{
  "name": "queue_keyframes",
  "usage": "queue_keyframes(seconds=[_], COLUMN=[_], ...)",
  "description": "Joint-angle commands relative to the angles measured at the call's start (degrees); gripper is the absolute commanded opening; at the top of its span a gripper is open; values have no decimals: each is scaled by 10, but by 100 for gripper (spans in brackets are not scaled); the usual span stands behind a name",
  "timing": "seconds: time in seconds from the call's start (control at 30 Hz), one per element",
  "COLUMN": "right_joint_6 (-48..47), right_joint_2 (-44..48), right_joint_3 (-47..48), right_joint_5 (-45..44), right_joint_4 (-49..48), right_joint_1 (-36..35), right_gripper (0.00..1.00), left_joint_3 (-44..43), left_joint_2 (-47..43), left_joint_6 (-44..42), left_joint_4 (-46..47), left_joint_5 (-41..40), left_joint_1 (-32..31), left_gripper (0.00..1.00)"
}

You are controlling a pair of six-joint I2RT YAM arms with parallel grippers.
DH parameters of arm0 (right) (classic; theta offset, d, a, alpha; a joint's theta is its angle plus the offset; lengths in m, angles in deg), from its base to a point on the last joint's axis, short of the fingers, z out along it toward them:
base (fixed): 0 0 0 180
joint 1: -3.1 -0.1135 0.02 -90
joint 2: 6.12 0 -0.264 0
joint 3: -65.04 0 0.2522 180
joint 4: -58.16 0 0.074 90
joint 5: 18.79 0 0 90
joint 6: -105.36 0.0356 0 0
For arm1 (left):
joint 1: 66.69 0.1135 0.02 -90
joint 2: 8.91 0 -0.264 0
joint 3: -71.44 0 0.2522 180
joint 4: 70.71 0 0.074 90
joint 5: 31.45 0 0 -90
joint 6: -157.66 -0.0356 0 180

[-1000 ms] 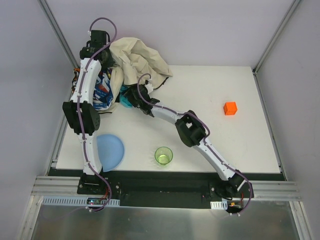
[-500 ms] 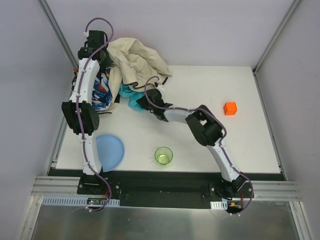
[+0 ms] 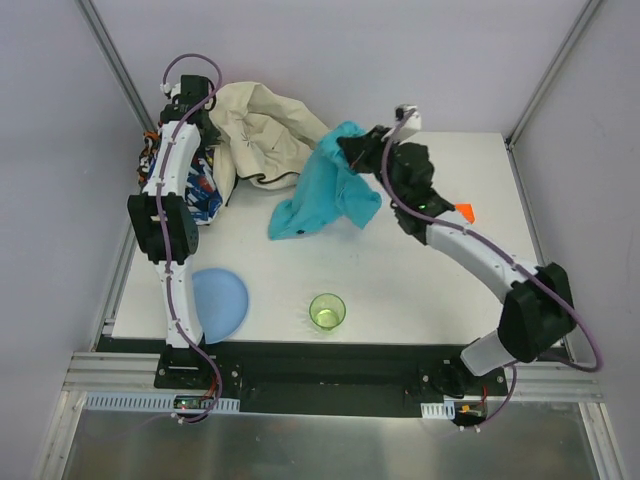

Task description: Pick out a specific cloth from the pile

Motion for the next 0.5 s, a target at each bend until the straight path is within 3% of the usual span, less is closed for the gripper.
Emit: queue_keyframes(seconds=[0.0,0.23,0.33,0.47], right_joint_6=[-100,-161,-165,-143], right_joint_2=[88,109,87,43], right_joint_3=[57,164,208,251], right_joint_5=[39,85,86,106], right_joint_4=[60,171,194,199], right_joint_1=[58,126,162,216], right_gripper=[1,1,1,1], left_joint_3=[24,65,87,111], left_joint_2=[2,-19,-37,-69], left_joint_6=[13,16,10,2], left_joint_4=[9,-20,-20,-20], left_joint_5=[-85,-52,2,78], left_joint_1=[21,24,24,24], left_gripper=[0,7,17,48])
